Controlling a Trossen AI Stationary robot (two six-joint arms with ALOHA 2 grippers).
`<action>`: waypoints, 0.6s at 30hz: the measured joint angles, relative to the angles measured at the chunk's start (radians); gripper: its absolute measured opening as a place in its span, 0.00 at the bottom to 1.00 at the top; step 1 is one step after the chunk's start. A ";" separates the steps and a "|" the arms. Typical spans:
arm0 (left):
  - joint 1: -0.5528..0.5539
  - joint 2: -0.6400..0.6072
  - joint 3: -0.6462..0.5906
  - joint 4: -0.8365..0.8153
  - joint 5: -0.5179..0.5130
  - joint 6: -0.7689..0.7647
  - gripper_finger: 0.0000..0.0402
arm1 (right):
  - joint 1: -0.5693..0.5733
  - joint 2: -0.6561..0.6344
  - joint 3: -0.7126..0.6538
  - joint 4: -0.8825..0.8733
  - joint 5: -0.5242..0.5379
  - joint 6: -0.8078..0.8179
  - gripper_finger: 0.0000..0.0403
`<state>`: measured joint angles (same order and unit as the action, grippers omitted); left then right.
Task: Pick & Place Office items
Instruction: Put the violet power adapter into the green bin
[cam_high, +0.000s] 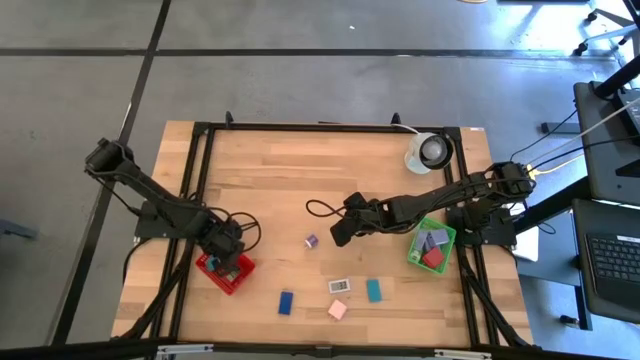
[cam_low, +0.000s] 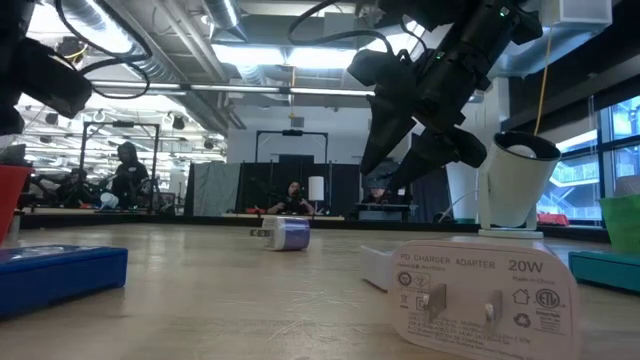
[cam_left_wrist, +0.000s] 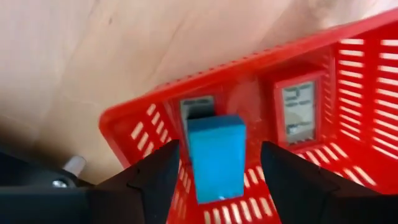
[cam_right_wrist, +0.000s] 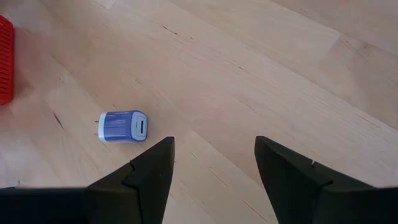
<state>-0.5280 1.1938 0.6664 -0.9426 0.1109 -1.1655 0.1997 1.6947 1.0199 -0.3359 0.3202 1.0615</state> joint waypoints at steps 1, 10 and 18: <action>0.007 0.000 0.006 0.000 0.015 0.005 0.56 | 0.000 0.000 0.000 0.000 0.000 0.000 0.56; 0.083 0.000 0.162 -0.004 0.021 0.175 0.57 | 0.000 0.000 0.000 0.000 0.001 0.000 0.56; 0.133 -0.001 0.281 0.048 -0.347 0.373 0.57 | 0.000 0.000 0.000 0.001 0.001 0.007 0.56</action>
<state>-0.3948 1.1931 0.9478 -0.8947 -0.2360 -0.7928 0.1997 1.6947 1.0199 -0.3351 0.3210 1.0686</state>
